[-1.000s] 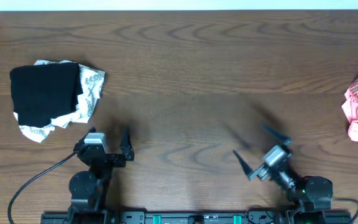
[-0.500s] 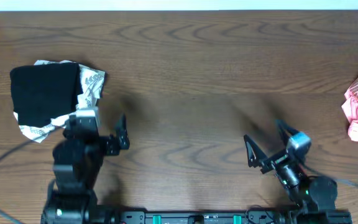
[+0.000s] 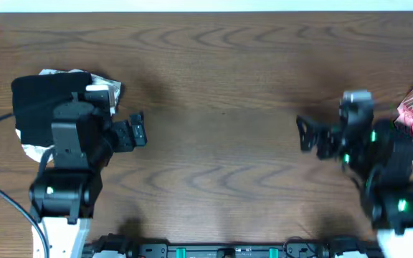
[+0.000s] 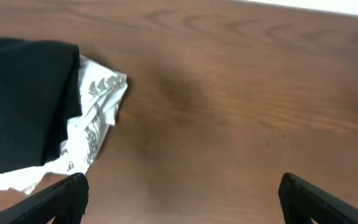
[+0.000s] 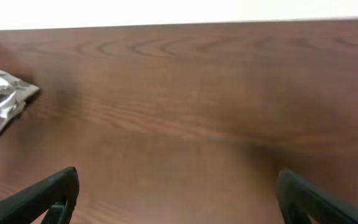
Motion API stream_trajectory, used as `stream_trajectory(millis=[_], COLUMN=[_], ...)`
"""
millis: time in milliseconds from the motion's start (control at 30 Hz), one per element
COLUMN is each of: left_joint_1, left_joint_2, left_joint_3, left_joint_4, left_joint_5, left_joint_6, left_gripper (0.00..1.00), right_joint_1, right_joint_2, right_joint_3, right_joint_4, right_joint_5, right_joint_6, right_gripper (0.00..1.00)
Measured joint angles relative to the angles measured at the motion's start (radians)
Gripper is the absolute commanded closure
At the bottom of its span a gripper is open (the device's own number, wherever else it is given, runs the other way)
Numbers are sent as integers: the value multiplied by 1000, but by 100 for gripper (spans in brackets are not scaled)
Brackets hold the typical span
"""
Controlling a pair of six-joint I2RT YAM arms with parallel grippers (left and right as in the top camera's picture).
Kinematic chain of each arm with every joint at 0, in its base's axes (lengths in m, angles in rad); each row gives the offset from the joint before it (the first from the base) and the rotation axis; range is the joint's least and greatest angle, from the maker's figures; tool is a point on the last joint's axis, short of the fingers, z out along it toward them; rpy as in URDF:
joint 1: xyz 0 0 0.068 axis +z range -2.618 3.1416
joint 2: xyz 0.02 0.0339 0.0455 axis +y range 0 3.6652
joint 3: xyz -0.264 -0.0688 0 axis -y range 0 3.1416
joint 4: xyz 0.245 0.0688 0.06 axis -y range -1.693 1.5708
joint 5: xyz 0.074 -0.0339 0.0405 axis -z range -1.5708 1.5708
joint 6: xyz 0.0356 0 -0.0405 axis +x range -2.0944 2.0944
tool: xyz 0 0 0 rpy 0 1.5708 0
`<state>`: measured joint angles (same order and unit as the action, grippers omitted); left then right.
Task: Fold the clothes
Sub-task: 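Reach the right gripper to the pink t-shirt and grasp it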
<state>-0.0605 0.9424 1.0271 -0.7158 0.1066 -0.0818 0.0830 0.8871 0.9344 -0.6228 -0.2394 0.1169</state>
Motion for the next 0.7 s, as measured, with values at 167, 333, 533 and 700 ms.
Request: stream_trajectory(millis=[167,333,533,700], left_joint_1=[0,0,0,0], left_joint_2=[59,88,122,203], left_joint_3=[41,43,49,51], left_joint_4=[-78,-85,24,38], left_joint_5=[0,3,6,11], left_joint_6=[0,0,10,27], left_gripper=[2,2,2,2], right_joint_1=[0,-48,-231,-357], right_joint_2=[185,329,516,643], right_joint_3=[130,158,248,392], right_joint_4=[-55,-67,-129,-209], right_joint_5=[-64,-20,39,90], right_joint_6=[-32,68,146,180], right_gripper=[1,2,3,7])
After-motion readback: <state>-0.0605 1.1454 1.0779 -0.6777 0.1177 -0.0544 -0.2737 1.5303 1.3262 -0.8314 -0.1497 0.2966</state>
